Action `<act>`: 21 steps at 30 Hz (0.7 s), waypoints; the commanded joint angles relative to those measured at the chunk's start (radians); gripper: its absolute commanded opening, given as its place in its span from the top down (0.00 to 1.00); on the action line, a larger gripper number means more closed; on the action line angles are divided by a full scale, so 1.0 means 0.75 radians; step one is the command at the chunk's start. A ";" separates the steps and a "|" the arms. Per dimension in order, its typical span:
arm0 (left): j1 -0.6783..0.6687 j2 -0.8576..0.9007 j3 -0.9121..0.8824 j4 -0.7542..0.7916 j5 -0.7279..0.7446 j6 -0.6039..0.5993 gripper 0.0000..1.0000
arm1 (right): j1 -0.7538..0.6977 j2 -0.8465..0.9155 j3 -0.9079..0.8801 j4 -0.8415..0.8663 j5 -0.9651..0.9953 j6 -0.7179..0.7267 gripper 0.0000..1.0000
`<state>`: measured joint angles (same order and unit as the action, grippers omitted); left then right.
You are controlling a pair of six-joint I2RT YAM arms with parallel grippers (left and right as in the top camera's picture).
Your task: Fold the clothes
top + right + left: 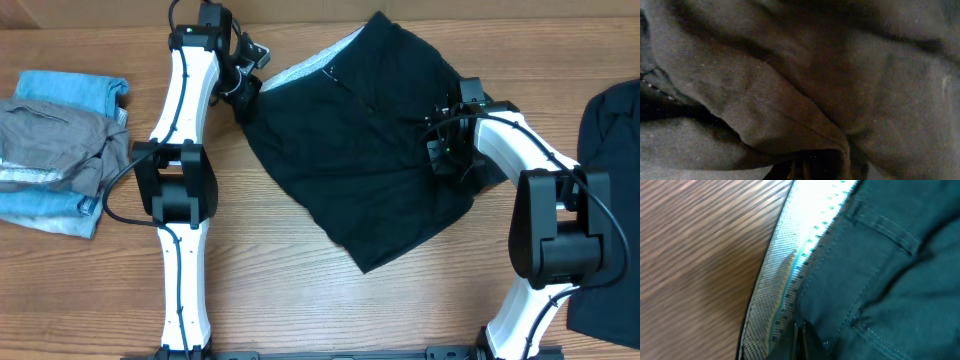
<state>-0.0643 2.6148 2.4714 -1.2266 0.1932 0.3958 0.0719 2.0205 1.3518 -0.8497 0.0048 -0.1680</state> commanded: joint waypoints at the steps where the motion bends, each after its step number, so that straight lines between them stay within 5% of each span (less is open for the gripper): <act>1: 0.045 0.022 -0.010 0.009 -0.167 -0.244 0.96 | -0.013 -0.028 0.006 -0.021 0.017 0.036 0.96; 15: 0.125 0.022 -0.010 -0.384 -0.016 -0.801 0.96 | -0.013 -0.028 0.031 -0.111 0.098 -0.030 0.96; 21: 0.107 0.022 -0.010 -0.526 -0.014 -0.883 0.96 | -0.014 -0.028 0.066 -0.152 0.192 -0.020 0.96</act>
<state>0.0196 2.6148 2.4653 -1.5955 0.1818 -0.2138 0.0719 2.0205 1.3682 -0.9607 0.0704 -0.1844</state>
